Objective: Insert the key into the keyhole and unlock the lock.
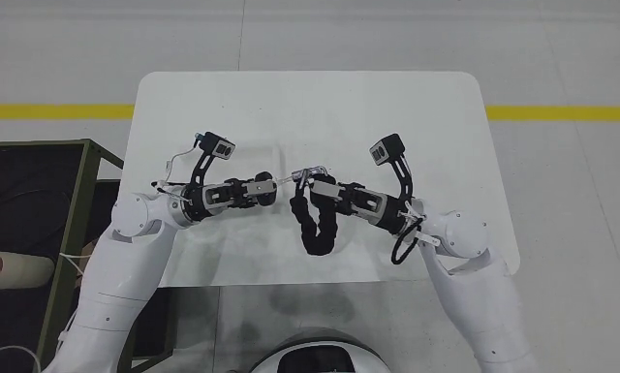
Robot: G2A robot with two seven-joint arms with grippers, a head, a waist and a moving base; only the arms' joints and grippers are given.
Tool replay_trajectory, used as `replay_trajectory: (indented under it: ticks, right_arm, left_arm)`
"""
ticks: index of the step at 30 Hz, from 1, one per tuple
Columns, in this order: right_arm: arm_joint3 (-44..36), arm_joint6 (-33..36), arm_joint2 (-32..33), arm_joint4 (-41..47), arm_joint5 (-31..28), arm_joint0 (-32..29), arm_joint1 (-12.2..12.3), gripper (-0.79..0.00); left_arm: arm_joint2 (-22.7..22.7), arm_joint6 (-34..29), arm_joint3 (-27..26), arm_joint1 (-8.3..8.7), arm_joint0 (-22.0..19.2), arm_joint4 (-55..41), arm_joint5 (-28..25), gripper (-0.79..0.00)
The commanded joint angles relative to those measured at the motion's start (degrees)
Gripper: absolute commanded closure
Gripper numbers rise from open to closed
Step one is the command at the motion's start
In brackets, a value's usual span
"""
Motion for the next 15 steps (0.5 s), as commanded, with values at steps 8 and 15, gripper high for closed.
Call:
replay_trajectory:
  ticks: [8,15]
  right_arm:
    - [-0.7,1.2,-0.7,-5.5,-1.9,0.2,0.6,0.0]
    - [-0.7,1.2,-0.9,-4.3,-2.4,0.3,0.8,0.0]
  left_arm:
    - [0.0,-0.1,0.1,-0.17,-0.1,-0.1,0.2,0.0]
    - [0.1,-1.6,1.0,-0.27,-0.5,-1.2,1.2,0.0]
